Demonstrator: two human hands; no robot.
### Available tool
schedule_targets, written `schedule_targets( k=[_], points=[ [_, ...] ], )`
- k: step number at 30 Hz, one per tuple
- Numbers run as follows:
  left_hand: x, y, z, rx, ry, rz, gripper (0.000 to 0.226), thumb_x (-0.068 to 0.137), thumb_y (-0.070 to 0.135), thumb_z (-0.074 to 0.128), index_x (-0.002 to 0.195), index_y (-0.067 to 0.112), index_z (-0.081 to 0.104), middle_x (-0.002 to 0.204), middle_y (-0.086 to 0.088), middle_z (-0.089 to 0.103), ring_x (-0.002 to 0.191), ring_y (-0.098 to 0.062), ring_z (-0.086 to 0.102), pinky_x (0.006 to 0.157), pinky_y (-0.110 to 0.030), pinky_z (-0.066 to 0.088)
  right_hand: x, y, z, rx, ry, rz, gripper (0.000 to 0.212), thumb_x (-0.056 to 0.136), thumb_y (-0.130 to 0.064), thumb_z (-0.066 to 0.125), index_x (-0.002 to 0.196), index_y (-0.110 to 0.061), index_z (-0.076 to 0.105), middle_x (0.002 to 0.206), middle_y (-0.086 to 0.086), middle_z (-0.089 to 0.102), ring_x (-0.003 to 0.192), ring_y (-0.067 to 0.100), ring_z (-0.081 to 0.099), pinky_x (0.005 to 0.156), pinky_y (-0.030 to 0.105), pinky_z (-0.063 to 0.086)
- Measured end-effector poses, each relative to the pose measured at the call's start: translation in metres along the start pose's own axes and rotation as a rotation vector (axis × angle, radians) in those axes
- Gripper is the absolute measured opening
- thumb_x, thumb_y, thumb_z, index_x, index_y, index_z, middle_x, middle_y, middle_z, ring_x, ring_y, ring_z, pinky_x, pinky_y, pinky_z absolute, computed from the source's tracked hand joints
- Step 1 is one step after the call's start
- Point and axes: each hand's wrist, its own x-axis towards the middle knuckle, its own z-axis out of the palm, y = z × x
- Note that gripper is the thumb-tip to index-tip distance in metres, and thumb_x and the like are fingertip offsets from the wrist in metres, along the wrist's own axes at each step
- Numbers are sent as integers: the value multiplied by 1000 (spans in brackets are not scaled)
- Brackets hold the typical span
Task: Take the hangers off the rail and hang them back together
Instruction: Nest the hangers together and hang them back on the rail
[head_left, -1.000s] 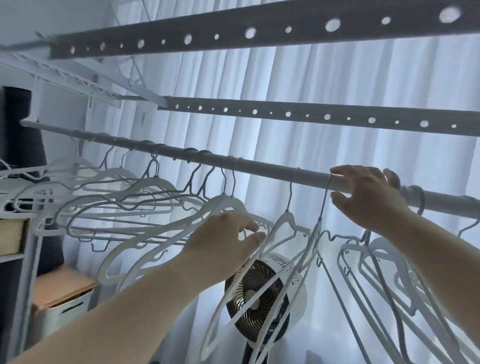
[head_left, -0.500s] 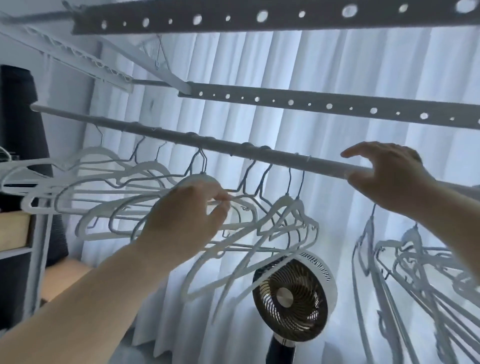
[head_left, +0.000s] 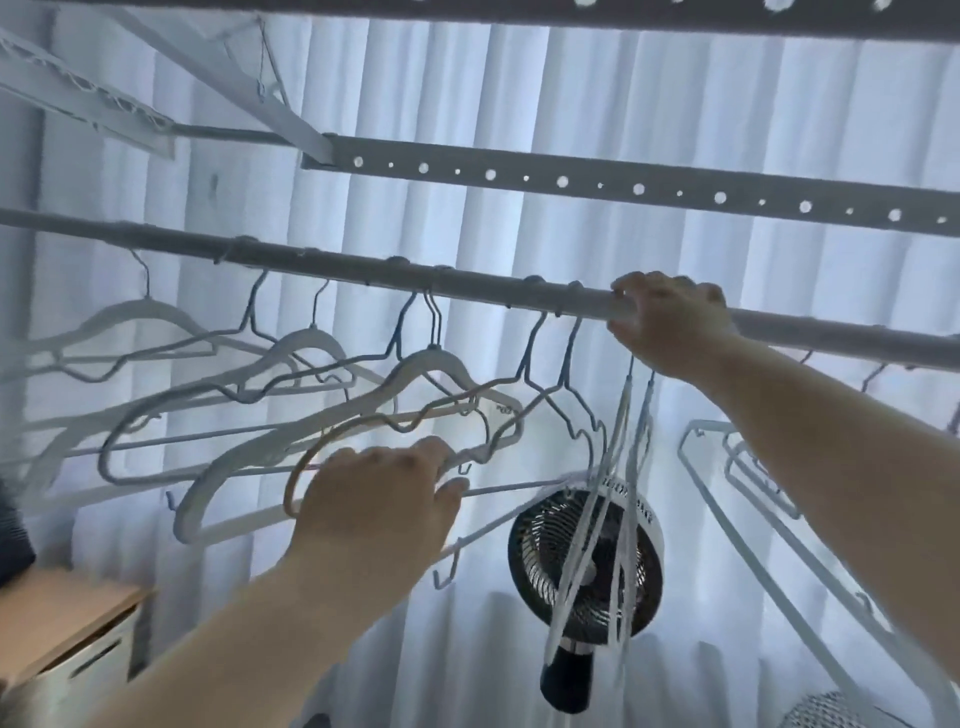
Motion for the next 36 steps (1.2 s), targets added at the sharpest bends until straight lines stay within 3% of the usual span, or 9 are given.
schedule_targets(
  k=[5, 10, 14, 18, 22, 25, 28, 32, 36],
  points=[
    [8, -1, 10, -20, -105, -69, 35, 98, 33, 20, 108, 22, 52, 106, -2, 64, 101, -24, 58, 71, -26, 33, -2, 10, 3, -71, 17, 4, 36, 95, -21, 39, 131, -15, 44, 130, 11, 50, 121, 30, 44, 106, 40, 24],
    [14, 2, 7, -189, -82, -81, 28, 97, 36, 23, 79, 23, 40, 62, 1, 48, 93, -24, 61, 75, -30, 41, -3, 34, 7, -16, -10, 64, 33, 95, -16, 40, 125, -8, 48, 124, 18, 50, 114, 36, 48, 103, 39, 29],
    [23, 13, 2, -258, -39, -113, 29, 96, 35, 29, 76, 20, 45, 79, -5, 69, 91, -23, 62, 81, -32, 45, -5, 45, 6, 37, -35, 50, 34, 94, -13, 41, 127, -8, 46, 126, 17, 49, 117, 35, 45, 101, 37, 31],
    [34, 29, -2, -296, -54, -121, 31, 96, 35, 31, 82, 18, 53, 77, -5, 68, 89, -24, 64, 79, -32, 44, -9, 52, 6, 29, -52, 16, 39, 94, -11, 42, 133, -10, 40, 130, 15, 46, 121, 33, 41, 103, 35, 27],
    [46, 41, 0, -281, -53, -117, 37, 96, 33, 32, 97, 11, 61, 90, -12, 72, 93, -27, 64, 83, -34, 47, -10, 52, 5, 44, -63, -2, 43, 94, -12, 43, 137, -11, 36, 134, 14, 44, 125, 32, 38, 105, 33, 25],
    [59, 43, -2, -247, -101, -137, 40, 96, 35, 32, 95, 7, 62, 92, -16, 72, 95, -30, 65, 88, -36, 49, -8, 54, 4, 50, -85, -25, 46, 93, -15, 45, 138, -12, 34, 136, 12, 42, 128, 31, 37, 107, 34, 25],
    [68, 42, 0, -245, -147, -170, 40, 95, 34, 35, 89, 4, 61, 86, -16, 71, 93, -30, 65, 89, -40, 49, -8, 57, 4, 52, -89, -56, 47, 94, -16, 45, 139, -12, 33, 137, 13, 42, 128, 31, 37, 108, 33, 23],
    [54, 43, 5, -241, -176, -205, 39, 96, 31, 34, 63, 12, 43, 76, -11, 66, 86, -27, 62, 83, -34, 48, -8, 60, 6, 58, -83, -89, 49, 94, -13, 43, 141, -12, 29, 140, 13, 40, 130, 31, 34, 112, 33, 18],
    [31, 37, 2, -302, -181, -242, 42, 96, 30, 34, 58, 16, 43, 48, 1, 59, 59, -16, 57, 72, -30, 45, -7, 64, 6, 78, -85, -122, 53, 93, -8, 41, 143, -12, 26, 143, 13, 37, 133, 32, 30, 115, 33, 14]
  ],
)
